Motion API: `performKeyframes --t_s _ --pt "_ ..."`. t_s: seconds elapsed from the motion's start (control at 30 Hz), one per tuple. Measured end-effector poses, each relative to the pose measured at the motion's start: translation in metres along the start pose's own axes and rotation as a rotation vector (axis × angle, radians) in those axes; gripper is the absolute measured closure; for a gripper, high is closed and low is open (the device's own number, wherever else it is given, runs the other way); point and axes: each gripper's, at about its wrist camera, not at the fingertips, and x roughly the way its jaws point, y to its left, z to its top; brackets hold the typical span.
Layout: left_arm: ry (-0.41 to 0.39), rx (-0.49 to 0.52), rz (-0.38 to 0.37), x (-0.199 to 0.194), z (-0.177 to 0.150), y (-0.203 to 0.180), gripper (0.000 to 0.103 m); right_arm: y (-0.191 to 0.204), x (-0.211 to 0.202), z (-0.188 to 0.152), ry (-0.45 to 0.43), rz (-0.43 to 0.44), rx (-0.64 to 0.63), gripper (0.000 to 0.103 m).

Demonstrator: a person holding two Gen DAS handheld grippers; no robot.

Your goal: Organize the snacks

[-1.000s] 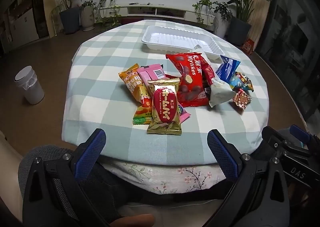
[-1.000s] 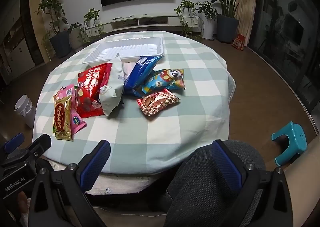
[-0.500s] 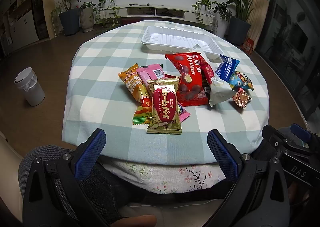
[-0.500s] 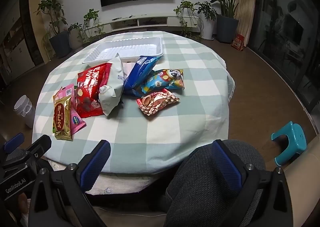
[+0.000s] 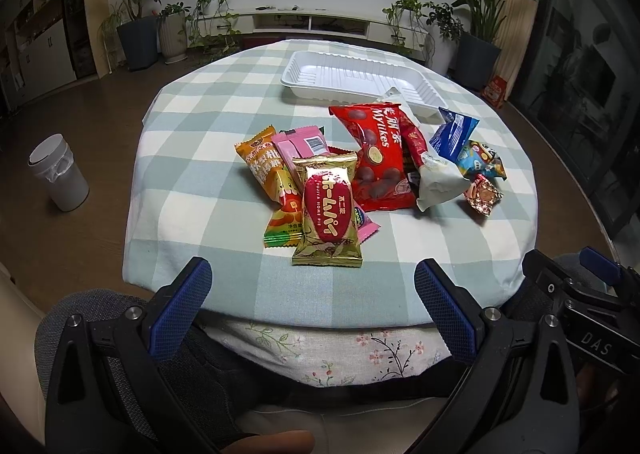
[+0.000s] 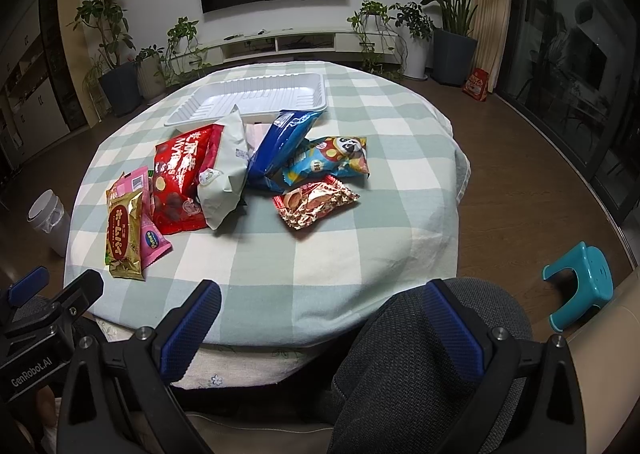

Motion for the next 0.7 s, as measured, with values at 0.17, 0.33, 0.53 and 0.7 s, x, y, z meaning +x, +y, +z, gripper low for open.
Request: performKeyframes --t_s 0.17,0.33,0.53,0.7 --pt "0.001 0.001 0.001 0.0007 -0.0006 -0.0004 0.000 0.0001 0.0000 0.0000 0.001 0.001 0.000 0.000" --pt "0.001 0.003 0.001 0.0009 -0.0015 -0.0011 0.000 0.0001 0.0000 0.0001 0.001 0.000 0.000 0.000" --pt "0.002 0.002 0.001 0.0010 -0.0018 -0.0013 0.000 0.0002 0.0001 0.0002 0.002 0.000 -0.001 0.000" --pt "0.003 0.003 0.001 0.0008 -0.0018 -0.0012 0.000 0.0002 -0.0001 0.0002 0.000 0.000 0.000 0.000"
